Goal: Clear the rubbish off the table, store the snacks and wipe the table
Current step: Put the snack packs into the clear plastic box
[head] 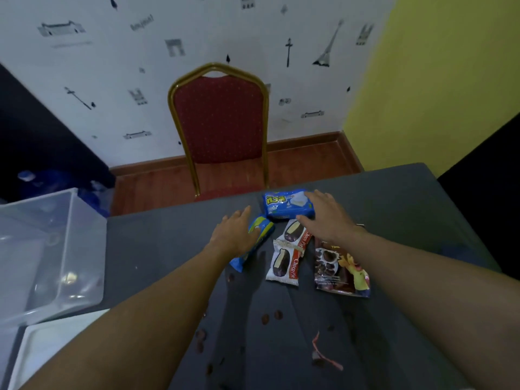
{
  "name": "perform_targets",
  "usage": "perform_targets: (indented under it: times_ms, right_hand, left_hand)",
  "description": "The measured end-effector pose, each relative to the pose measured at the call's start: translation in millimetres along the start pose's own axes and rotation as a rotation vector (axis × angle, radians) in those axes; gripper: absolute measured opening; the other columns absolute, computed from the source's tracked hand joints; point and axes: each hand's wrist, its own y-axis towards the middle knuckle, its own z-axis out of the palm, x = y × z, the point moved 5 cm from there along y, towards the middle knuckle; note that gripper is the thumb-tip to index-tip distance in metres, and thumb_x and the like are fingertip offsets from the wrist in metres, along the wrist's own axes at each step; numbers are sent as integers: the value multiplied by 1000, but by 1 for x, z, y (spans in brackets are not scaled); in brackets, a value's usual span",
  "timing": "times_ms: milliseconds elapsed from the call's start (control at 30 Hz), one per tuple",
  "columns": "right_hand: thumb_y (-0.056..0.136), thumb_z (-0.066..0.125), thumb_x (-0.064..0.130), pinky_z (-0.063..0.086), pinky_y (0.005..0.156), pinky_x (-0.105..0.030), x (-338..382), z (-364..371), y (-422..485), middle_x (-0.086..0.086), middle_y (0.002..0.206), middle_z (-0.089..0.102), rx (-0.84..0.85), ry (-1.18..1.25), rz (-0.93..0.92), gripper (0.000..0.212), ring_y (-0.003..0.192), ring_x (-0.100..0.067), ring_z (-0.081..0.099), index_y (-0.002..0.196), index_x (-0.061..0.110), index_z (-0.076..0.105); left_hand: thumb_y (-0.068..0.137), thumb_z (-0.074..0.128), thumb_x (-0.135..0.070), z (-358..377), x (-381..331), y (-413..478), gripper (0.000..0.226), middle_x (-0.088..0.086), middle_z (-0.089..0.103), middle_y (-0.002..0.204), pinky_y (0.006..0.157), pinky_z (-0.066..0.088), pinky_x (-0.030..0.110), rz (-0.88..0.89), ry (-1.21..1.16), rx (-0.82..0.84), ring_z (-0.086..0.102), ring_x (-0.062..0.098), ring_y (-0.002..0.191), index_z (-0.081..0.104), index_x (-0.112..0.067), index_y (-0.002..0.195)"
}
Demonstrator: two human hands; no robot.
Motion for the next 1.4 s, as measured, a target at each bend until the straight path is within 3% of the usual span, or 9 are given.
perform_targets:
  times_ms: [233,467,667,867,1100,1400]
  right_hand:
    - [90,72,40,25,119,-58,-1,19,45,-9,168,11,81,-26,-66,85,154,-34,4,158,20,24]
    - [91,69,39,37,111,-60,-9,50,80,0,169,4,152,-120,-108,86,154,-30,-3,159,32,17]
    - [88,72,34,46,96,-55,-5,59,95,-4,153,23,97,-182,-98,87,143,-30,17,158,36,19]
    - [82,77,28,45,92,-51,5,53,102,-7,134,30,122,-213,-96,80,126,-30,32,148,32,33]
    - [89,69,40,43,99,-52,9,46,90,-10,136,38,76,-181,-94,69,126,-33,30,147,27,35]
    - [87,73,42,43,99,-47,43,27,52,-10,133,43,0,-72,-155,72,125,-32,33,146,27,34]
  left_hand:
    - [94,57,-44,32,8,11,84,14,31,156,113,35,44,-47,-47,86,36,33,139,10,-16,158]
    - [92,62,-38,61,19,16,88,12,35,140,103,43,46,-61,-24,85,37,30,126,6,-19,157]
    - [90,62,-33,63,21,25,78,11,34,133,93,47,49,-73,32,69,36,31,120,16,-19,152]
    - [89,58,-22,63,21,23,69,11,36,126,87,48,47,-80,4,51,40,31,114,23,-16,148]
    - [92,57,-21,45,24,13,70,13,34,125,86,51,49,-79,-155,-8,58,36,93,19,-15,150]
    - [98,51,-28,14,35,-26,69,11,36,124,88,51,44,-64,-190,-122,56,31,94,12,-17,154]
